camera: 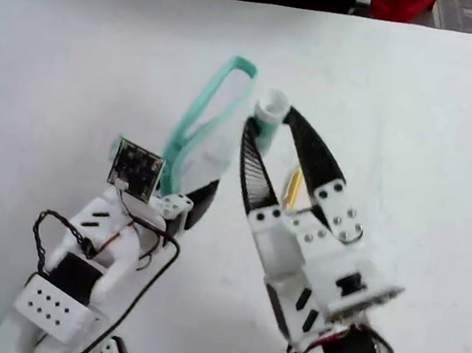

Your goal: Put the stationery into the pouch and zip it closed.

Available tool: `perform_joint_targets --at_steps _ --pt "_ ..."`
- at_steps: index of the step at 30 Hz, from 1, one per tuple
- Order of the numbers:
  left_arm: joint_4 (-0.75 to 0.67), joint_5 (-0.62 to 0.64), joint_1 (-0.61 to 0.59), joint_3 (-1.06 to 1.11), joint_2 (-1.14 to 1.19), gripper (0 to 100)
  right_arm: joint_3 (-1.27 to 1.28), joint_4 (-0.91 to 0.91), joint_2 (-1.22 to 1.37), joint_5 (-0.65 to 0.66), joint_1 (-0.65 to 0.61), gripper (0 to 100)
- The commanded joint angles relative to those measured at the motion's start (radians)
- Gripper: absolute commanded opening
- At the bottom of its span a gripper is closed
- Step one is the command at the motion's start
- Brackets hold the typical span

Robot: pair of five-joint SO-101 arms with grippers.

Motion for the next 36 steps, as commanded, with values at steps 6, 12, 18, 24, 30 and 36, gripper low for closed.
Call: perform_joint_targets --at_steps 6,12,18,24,30,36 --pt "-0.023 -0.006 0.005 -0.006 0.010 23 -0.414 0.004 0.438 0.009 -0.010 1.8" --pt "-0.023 -0.008 0.005 -0.006 0.010 23 -0.516 0.001 0.616 0.009 -0.012 1.8" --pt "-0.023 -0.008 0.005 -0.006 0.010 23 -0.516 0.001 0.699 0.009 0.015 1.8" --pt "-0.023 -0.008 0.005 -0.006 0.010 23 -0.465 0.004 0.719 0.009 0.024 1.8" --pt "-0.023 -0.008 0.004 -0.006 0.010 23 -0.370 -0.001 0.719 0.009 0.024 1.8" --pt "-0.023 -0.008 0.004 -0.006 0.010 23 -0.361 0.005 0.725 0.009 0.044 1.8"
